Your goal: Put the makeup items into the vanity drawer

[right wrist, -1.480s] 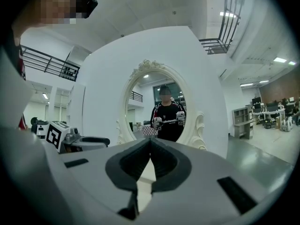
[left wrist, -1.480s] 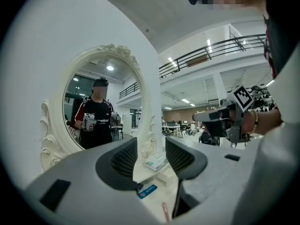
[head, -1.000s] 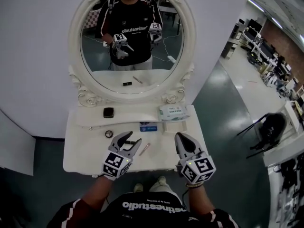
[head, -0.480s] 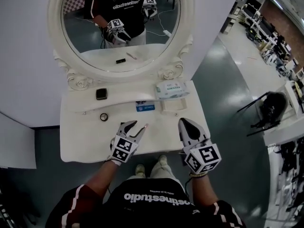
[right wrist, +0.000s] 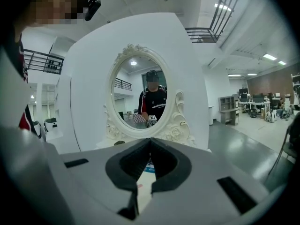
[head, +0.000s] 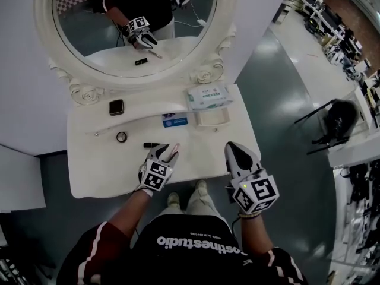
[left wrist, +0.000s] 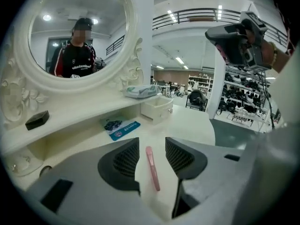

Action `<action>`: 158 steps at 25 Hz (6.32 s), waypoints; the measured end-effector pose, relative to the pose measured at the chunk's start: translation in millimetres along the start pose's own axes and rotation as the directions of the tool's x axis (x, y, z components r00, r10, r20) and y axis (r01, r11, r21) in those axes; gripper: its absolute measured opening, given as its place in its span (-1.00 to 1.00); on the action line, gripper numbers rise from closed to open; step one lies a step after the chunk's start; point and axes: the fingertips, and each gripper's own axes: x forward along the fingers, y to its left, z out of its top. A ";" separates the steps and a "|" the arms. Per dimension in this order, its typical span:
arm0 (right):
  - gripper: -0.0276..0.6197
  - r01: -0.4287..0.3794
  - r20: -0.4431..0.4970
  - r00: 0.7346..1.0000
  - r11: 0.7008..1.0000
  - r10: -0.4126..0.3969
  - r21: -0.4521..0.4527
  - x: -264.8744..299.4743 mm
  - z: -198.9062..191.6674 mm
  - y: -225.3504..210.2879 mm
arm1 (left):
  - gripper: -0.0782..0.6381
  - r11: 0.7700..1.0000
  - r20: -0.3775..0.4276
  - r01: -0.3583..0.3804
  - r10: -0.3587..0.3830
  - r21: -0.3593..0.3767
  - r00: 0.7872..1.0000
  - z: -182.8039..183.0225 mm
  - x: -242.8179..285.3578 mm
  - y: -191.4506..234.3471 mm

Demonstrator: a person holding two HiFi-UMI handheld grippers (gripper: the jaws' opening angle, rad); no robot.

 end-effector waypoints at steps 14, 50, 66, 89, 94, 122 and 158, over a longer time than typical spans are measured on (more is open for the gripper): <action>-0.93 -0.036 -0.045 0.998 0.999 0.036 -0.007 11.4 -6.9 -3.6 | -0.31 0.998 -0.163 -0.019 0.010 -0.055 0.987 -50.9 42.1 -0.7; -0.93 -0.103 0.015 0.995 0.995 0.104 -0.010 15.3 22.4 -31.3 | -0.64 0.996 -0.147 -0.057 0.047 -0.065 0.988 -9.2 14.6 -6.4; -0.93 -0.148 0.055 0.987 0.989 0.149 -0.029 -4.7 37.3 -43.5 | -0.64 0.997 0.057 -0.063 0.066 -0.053 0.996 84.8 -31.1 -30.9; -0.93 -0.122 0.151 0.981 0.992 0.124 -0.019 -28.7 59.6 -110.9 | -0.64 0.994 0.348 -0.111 0.110 -0.018 0.931 217.0 -54.9 -53.0; -0.93 -0.100 0.170 0.980 0.995 0.101 -0.012 -36.9 62.6 -132.9 | -0.64 0.994 0.373 -0.102 0.085 0.025 0.924 240.3 -44.8 -66.0; -0.93 -0.010 0.109 0.994 0.997 0.002 0.070 -45.1 26.2 -202.7 | -0.64 0.944 0.163 0.032 -0.090 0.329 0.982 238.0 105.9 -100.5; -0.93 -0.001 -0.004 1.000 0.995 0.001 0.102 -9.8 -1.0 -219.2 | -0.64 0.899 -0.163 0.149 -0.088 0.411 0.983 141.7 213.6 -66.9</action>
